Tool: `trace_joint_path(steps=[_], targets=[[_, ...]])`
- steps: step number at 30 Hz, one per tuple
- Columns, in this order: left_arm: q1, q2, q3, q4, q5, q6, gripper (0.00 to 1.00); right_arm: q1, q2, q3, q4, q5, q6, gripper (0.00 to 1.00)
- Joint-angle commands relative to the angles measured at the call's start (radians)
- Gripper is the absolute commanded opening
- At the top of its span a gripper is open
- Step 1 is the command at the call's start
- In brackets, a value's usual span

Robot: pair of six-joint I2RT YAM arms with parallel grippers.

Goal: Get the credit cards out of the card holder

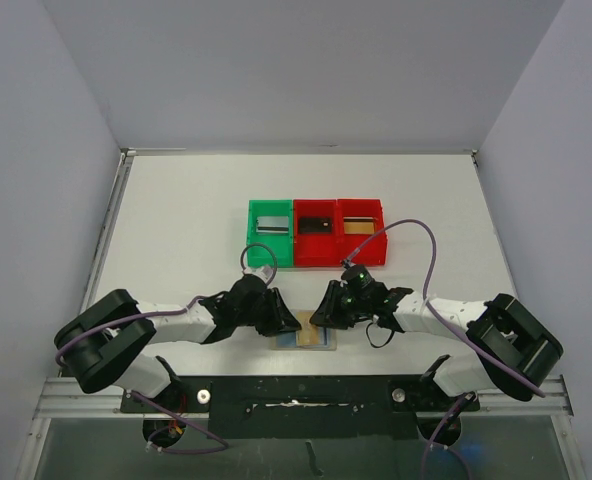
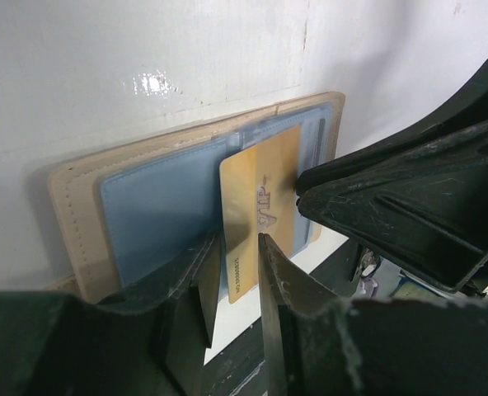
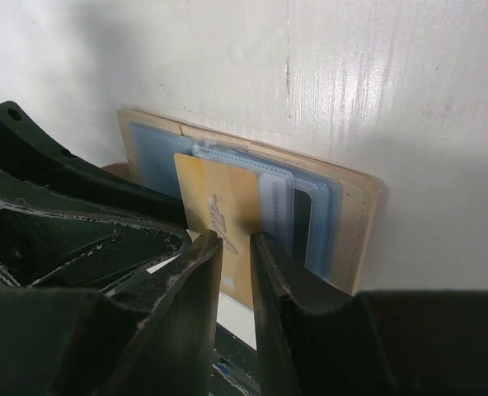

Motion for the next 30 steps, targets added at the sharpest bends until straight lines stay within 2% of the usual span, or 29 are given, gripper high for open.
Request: trace_joint_path(steps=[1, 4, 10, 13, 21, 26, 30], targets=[[0.002, 0.027, -0.024, 0.097, 0.015, -0.031, 0.24, 0.012, 0.025, -0.014, -0.048, 0.036, -0.012, 0.24], [0.002, 0.032, -0.03, 0.111, 0.015, -0.041, 0.22, 0.011, 0.03, -0.011, -0.048, 0.035, -0.016, 0.24], [0.014, -0.024, -0.038, 0.042, -0.028, -0.04, 0.05, 0.011, 0.023, -0.009, -0.066, 0.059, -0.017, 0.24], [0.032, -0.074, -0.054, 0.007, -0.05, -0.037, 0.01, 0.009, 0.015, -0.011, -0.069, 0.065, -0.021, 0.24], [0.056, -0.109, -0.077, 0.028, -0.026, -0.03, 0.0, 0.011, 0.027, 0.032, -0.057, 0.033, -0.071, 0.24], [0.056, -0.09, -0.067, 0.032, -0.015, -0.024, 0.0, 0.013, -0.033, 0.087, -0.07, 0.014, -0.117, 0.26], [0.056, -0.093, -0.071, 0.04, -0.015, -0.027, 0.0, 0.013, -0.056, 0.102, -0.014, -0.045, -0.134, 0.28]])
